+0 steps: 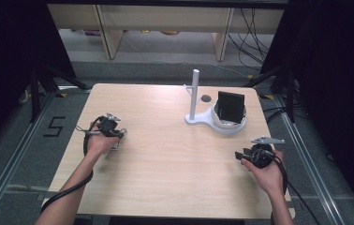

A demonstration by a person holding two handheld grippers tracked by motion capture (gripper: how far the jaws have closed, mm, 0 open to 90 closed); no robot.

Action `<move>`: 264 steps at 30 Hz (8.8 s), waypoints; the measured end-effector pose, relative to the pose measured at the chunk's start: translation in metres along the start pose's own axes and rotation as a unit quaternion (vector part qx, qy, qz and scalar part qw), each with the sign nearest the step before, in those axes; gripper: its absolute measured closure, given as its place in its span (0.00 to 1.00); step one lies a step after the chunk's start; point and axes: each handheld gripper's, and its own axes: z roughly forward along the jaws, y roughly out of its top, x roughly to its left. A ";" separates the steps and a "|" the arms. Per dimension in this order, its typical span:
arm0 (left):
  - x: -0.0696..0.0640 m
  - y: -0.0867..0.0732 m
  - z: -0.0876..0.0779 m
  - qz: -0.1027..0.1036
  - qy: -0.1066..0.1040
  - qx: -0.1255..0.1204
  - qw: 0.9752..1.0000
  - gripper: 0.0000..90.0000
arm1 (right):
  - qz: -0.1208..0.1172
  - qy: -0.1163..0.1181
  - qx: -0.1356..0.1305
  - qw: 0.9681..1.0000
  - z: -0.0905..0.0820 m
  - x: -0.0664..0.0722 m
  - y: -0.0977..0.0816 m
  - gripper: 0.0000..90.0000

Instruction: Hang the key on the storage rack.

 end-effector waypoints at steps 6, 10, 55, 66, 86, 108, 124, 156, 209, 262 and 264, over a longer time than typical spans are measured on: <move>-0.001 -0.006 -0.006 -0.004 0.006 -0.037 0.999 0.84 | -0.005 0.002 -0.002 1.000 0.001 0.001 -0.001 0.62; -0.002 -0.009 -0.012 0.000 0.012 -0.057 0.998 0.84 | -0.004 0.000 -0.002 1.000 0.000 0.001 0.000 0.62; -0.053 0.007 -0.053 -0.055 -0.041 -0.357 0.932 0.84 | 0.011 -0.002 -0.006 1.000 0.004 0.004 -0.006 0.62; -0.066 0.020 -0.058 -0.043 -0.055 -0.380 0.923 0.84 | 0.000 -0.004 -0.016 1.000 0.001 -0.002 -0.007 0.62; -0.083 0.041 -0.061 -0.027 -0.080 -0.412 0.907 0.84 | 0.000 -0.011 -0.018 1.000 -0.002 0.003 -0.008 0.62; -0.095 0.066 -0.056 -0.013 -0.098 -0.422 0.901 0.84 | 0.005 0.003 -0.026 1.000 -0.002 0.002 -0.009 0.62; -0.107 0.085 -0.052 -0.006 -0.109 -0.435 0.894 0.84 | 0.017 -0.009 -0.020 1.000 -0.004 0.003 -0.009 0.62; -0.121 0.112 -0.044 0.000 -0.130 -0.434 0.891 0.84 | 0.001 0.000 -0.029 1.000 -0.002 0.001 -0.009 0.62; -0.137 0.138 -0.008 -0.008 -0.140 -0.396 0.907 0.84 | -0.012 -0.014 -0.038 0.999 -0.002 -0.001 -0.010 0.62; -0.066 0.000 -0.035 -0.027 -0.071 -0.300 0.951 0.54 | 0.000 -0.018 -0.025 1.000 -0.004 0.002 -0.012 0.61; -0.062 -0.011 -0.037 -0.030 -0.062 -0.298 0.952 0.54 | -0.017 -0.023 -0.029 0.999 -0.003 0.000 -0.012 0.61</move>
